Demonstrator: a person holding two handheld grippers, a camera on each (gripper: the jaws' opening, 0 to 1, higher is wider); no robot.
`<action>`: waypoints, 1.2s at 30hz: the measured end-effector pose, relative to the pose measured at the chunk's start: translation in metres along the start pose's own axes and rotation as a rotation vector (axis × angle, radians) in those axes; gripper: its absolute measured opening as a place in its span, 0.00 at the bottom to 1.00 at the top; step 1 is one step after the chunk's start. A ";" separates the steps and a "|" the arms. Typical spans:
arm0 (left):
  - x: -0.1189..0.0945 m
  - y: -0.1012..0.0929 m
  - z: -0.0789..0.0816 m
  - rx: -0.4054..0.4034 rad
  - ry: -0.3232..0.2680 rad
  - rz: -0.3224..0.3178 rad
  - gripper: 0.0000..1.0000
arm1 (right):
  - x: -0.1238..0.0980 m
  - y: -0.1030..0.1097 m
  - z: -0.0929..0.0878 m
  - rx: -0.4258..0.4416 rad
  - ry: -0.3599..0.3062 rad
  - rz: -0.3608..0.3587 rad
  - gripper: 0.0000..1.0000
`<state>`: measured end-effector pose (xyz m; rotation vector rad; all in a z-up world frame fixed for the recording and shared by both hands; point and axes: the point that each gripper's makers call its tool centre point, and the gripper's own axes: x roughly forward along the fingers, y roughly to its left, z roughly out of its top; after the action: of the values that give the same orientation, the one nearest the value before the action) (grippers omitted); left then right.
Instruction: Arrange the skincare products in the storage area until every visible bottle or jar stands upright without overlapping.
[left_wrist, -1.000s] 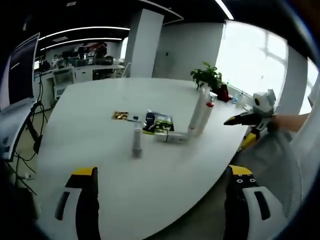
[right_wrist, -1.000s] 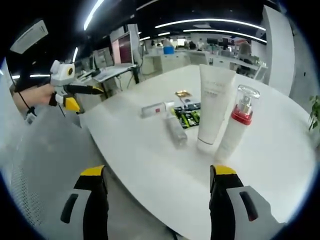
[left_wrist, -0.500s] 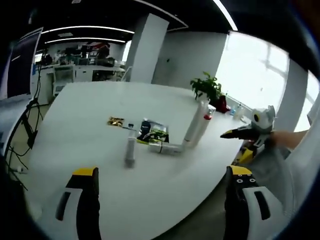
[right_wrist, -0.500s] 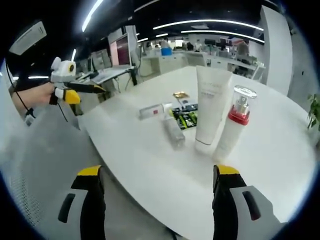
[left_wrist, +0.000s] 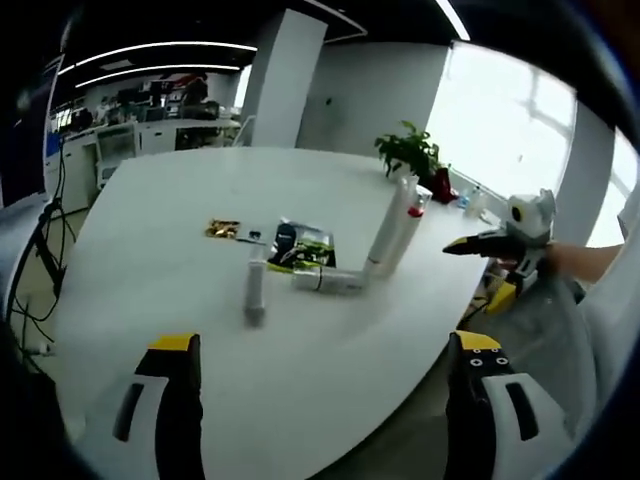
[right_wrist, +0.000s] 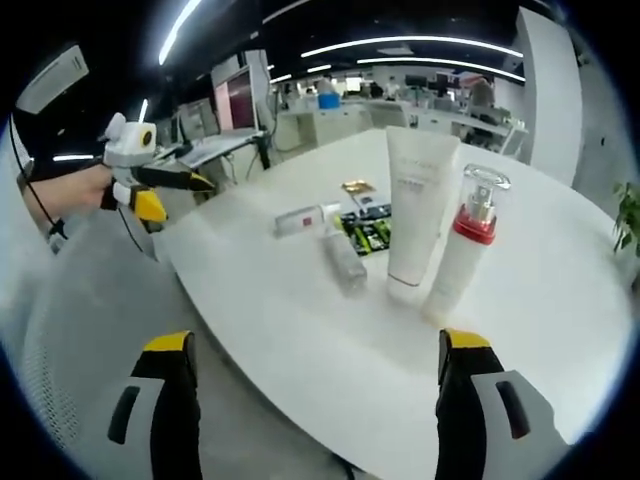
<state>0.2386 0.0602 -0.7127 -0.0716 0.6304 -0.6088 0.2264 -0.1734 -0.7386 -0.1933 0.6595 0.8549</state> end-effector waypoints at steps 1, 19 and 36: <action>0.002 0.000 0.000 0.004 0.005 -0.001 0.95 | 0.000 0.001 0.000 0.002 0.001 0.000 1.00; 0.038 0.015 -0.005 0.037 0.145 0.009 0.86 | 0.000 -0.005 0.000 0.025 0.004 -0.017 1.00; 0.074 0.048 -0.025 0.037 0.340 0.066 0.73 | 0.002 -0.010 -0.007 0.019 0.035 -0.033 1.00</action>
<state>0.2962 0.0620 -0.7836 0.0894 0.9469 -0.5729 0.2314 -0.1813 -0.7463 -0.2016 0.6953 0.8152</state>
